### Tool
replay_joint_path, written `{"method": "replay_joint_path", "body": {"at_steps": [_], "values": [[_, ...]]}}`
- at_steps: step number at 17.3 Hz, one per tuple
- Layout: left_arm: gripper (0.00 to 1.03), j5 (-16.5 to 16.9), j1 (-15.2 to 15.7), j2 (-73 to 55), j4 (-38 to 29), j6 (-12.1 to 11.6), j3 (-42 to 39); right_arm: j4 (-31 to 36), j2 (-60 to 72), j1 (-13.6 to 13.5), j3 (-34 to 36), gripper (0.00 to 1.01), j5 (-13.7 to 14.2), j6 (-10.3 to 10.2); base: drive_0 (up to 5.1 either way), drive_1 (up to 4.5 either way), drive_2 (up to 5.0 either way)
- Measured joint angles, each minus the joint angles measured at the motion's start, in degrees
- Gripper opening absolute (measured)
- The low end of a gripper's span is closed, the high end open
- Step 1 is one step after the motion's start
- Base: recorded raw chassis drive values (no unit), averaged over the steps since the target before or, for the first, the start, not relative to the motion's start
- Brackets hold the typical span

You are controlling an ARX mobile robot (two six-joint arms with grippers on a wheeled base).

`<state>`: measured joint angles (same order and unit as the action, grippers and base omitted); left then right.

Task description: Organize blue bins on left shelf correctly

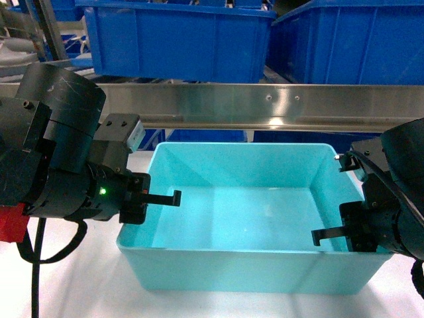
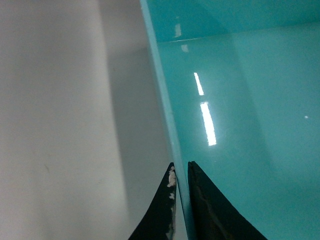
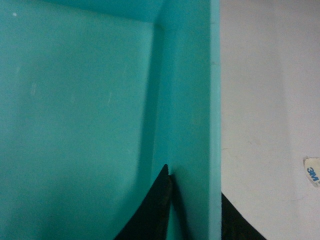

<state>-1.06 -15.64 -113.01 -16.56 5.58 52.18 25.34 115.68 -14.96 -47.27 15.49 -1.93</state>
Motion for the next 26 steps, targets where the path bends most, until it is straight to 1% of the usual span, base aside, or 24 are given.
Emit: {"method": "replay_joint_path", "body": {"at_steps": [1, 2, 5, 8, 11, 14, 18, 22, 26], "values": [[0.02, -0.50, 0.22, 0.00, -0.24, 1.95, 0.31, 0.20, -0.02, 0.02, 0.00, 0.02, -2.32, -3.54, 0.0, 0.00, 0.0], [0.02, -1.22, 0.20, 0.04, -0.24, 1.95, 0.31, 0.76, -0.02, 0.02, 0.09, 0.02, -2.21, -3.80, 0.0, 0.00, 0.0], [0.02, -0.48, 0.37, 3.54, 1.46, 1.99, 0.31, -0.31, -4.74, -0.04, 0.85, 0.02, -2.69, -2.51, 0.0, 0.00, 0.0], [0.02, -0.26, 0.37, 7.08, 1.75, 2.10, 0.68, -1.01, -9.77, -0.04, 1.18, 0.02, -3.10, -1.36, 0.0, 0.00, 0.0], [0.02, -0.66, 0.13, 9.14, 1.57, 2.40, 0.68, 2.32, -13.68, 0.00, 3.15, 0.02, -4.09, 0.57, 0.0, 0.00, 0.0], [0.02, -0.63, 0.09, 9.90, 1.53, 3.06, 0.68, 3.17, -15.06, 0.02, 3.37, 0.02, -4.00, 2.01, 0.0, 0.00, 0.0], [0.02, -0.61, 0.09, 9.90, 1.92, 3.06, 0.68, 2.80, -14.88, 0.02, 3.56, 0.02, -4.09, 2.03, 0.0, 0.00, 0.0], [0.02, -0.61, -0.13, 9.88, 1.81, 3.06, 0.68, 2.75, -14.86, 0.22, 3.58, 0.02, -4.15, 2.03, -2.9, -1.74, 4.7], [0.02, -0.63, -0.26, 9.90, 1.79, 3.06, 0.68, 2.84, -14.88, 0.37, 3.61, 0.02, -4.17, 2.03, -3.6, -0.51, 4.3]]}}
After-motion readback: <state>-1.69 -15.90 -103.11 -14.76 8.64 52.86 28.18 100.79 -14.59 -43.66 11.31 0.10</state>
